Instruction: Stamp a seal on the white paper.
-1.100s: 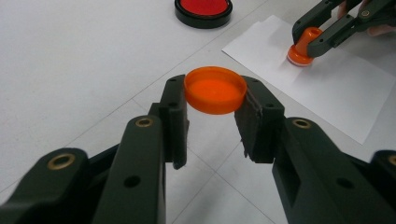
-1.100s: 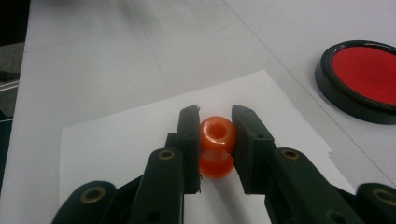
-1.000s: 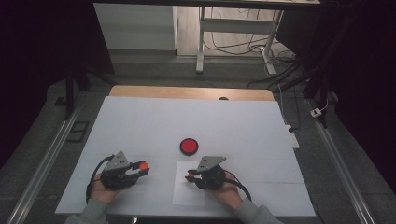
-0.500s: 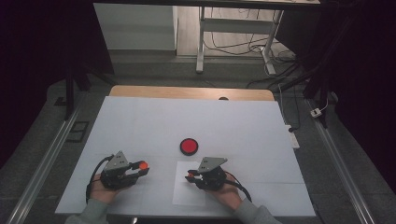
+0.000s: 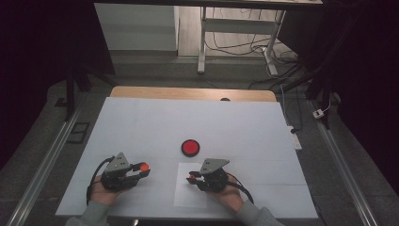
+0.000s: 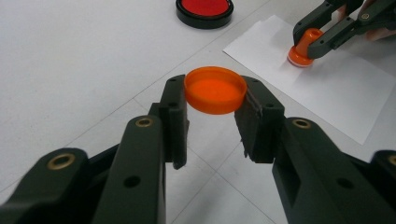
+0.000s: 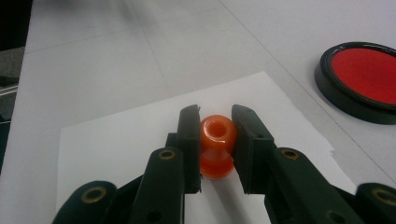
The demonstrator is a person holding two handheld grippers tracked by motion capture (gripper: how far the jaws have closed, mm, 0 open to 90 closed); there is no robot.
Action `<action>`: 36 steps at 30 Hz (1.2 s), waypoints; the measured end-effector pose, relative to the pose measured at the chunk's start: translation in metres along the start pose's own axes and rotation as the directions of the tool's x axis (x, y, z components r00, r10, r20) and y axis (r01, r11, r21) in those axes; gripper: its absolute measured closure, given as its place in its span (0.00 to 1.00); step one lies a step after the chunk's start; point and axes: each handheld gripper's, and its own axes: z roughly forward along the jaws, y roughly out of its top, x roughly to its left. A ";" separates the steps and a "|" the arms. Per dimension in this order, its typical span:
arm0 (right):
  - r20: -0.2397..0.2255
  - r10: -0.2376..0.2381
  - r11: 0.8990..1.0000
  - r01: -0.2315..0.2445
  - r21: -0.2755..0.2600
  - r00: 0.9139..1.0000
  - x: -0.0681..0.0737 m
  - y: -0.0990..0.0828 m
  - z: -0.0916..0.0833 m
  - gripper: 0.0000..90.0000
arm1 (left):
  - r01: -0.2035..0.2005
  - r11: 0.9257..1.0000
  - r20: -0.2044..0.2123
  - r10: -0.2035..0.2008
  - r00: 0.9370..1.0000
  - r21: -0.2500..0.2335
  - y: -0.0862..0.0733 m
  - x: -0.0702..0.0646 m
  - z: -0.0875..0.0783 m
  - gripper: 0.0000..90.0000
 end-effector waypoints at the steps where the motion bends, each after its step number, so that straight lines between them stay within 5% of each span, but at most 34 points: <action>1: 0.000 0.000 1.000 0.000 0.000 1.000 0.000 0.000 0.000 0.81 | 0.000 1.000 -0.001 0.000 1.000 -0.001 0.000 0.000 0.000 0.72; 15: 0.009 -0.021 1.000 0.020 0.013 1.000 0.000 0.003 -0.002 0.80 | 0.004 1.000 -0.012 -0.004 1.000 -0.007 0.000 0.001 0.000 0.72; 17: -0.003 0.025 0.998 -0.025 -0.065 1.000 -0.002 0.007 -0.011 0.80 | 0.005 1.000 -0.012 -0.006 1.000 -0.009 0.000 0.001 -0.001 0.72; 20: 0.025 0.034 0.990 -0.031 -0.138 0.999 -0.004 0.017 -0.025 0.80 | 0.007 1.000 -0.010 -0.007 1.000 -0.010 0.000 0.002 -0.001 0.72; 28: 0.002 0.099 0.978 -0.097 -0.182 0.995 -0.012 0.016 -0.036 0.80 | 0.004 1.000 -0.008 -0.004 1.000 -0.010 0.000 0.001 -0.001 0.72; 36: -0.004 0.110 0.976 -0.109 -0.191 0.994 -0.012 0.016 -0.040 0.80 | 0.000 1.000 0.001 0.000 1.000 -0.007 0.000 0.001 -0.001 0.72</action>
